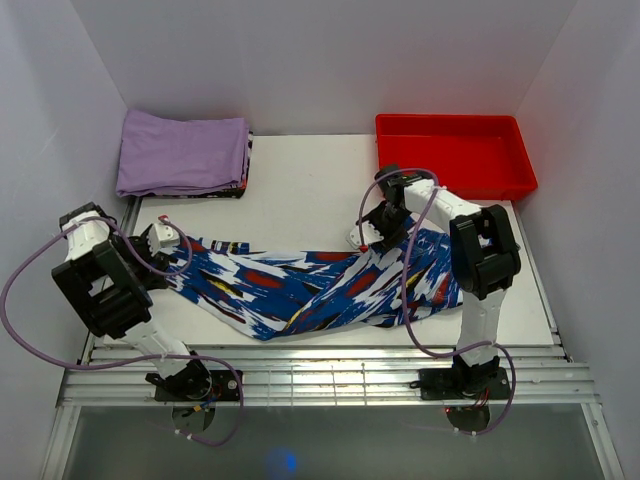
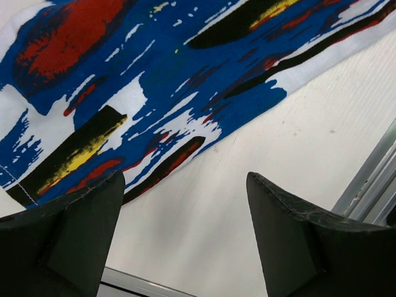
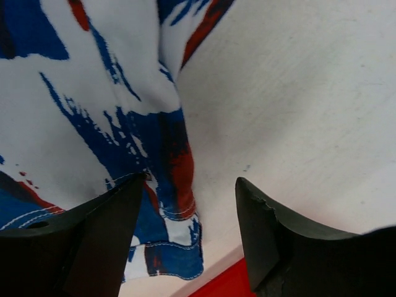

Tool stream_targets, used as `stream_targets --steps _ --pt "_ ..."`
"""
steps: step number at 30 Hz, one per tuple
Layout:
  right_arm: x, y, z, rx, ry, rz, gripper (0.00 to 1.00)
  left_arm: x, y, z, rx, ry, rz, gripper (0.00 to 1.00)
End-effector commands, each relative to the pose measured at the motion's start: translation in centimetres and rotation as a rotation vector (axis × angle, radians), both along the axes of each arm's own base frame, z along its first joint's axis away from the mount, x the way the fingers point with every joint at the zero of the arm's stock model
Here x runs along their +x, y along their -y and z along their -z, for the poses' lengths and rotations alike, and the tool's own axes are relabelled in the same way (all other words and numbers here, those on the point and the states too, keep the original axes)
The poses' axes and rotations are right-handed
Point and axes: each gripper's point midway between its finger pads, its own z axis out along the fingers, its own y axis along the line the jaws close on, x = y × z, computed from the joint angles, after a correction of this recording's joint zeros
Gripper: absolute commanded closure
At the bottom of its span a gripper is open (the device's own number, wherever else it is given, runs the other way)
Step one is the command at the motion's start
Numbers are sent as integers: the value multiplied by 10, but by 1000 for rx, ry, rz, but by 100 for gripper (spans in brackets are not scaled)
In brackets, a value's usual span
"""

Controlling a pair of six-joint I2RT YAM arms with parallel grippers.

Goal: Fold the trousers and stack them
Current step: Flatten the trousers out

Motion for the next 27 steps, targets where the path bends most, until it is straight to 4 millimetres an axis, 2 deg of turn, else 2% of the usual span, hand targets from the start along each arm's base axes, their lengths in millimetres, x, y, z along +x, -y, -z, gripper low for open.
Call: stream_targets --steps 1,3,6,9,10,12,13,15,16,17,20,21,22,24,25,26,27 --pt "-10 13 8 -57 -10 -56 33 -6 1 3 42 40 98 11" --pt "-11 15 13 -67 -14 -57 33 -11 -2 15 78 50 152 11" --pt "-19 20 24 -91 -39 -62 36 -3 -7 28 121 108 194 11" --pt "-26 26 33 -113 -55 -63 46 9 -10 43 136 168 238 11" --pt "-27 26 34 -111 -56 -62 53 17 -13 50 161 197 249 11" --pt "-30 28 35 -110 -56 -61 60 24 -17 60 190 238 267 11" --pt "-31 27 34 -107 -57 -52 71 36 -24 62 234 292 284 11" --pt "-29 29 27 -105 -49 -30 81 32 -20 74 245 298 313 12" --pt "-28 30 24 -99 -47 -16 91 32 -24 77 278 306 347 13" --pt "-26 30 17 -90 -38 -8 92 25 -19 85 276 296 362 17" --pt "-21 33 -5 -51 -19 33 92 22 -16 90 281 303 369 38" --pt "-20 35 -12 -41 -15 45 92 20 -15 90 272 299 363 52" --pt "-19 37 -17 -32 -12 62 92 19 -13 90 264 297 360 59" --pt "-17 41 -33 -13 12 86 92 14 -10 86 251 286 349 70" --pt "-13 43 -41 0 26 110 92 13 -8 83 246 283 341 86" --pt "-11 45 -53 17 48 129 92 13 -8 76 253 291 334 97" --pt "-7 51 -61 27 61 152 92 14 -6 70 241 299 308 100"
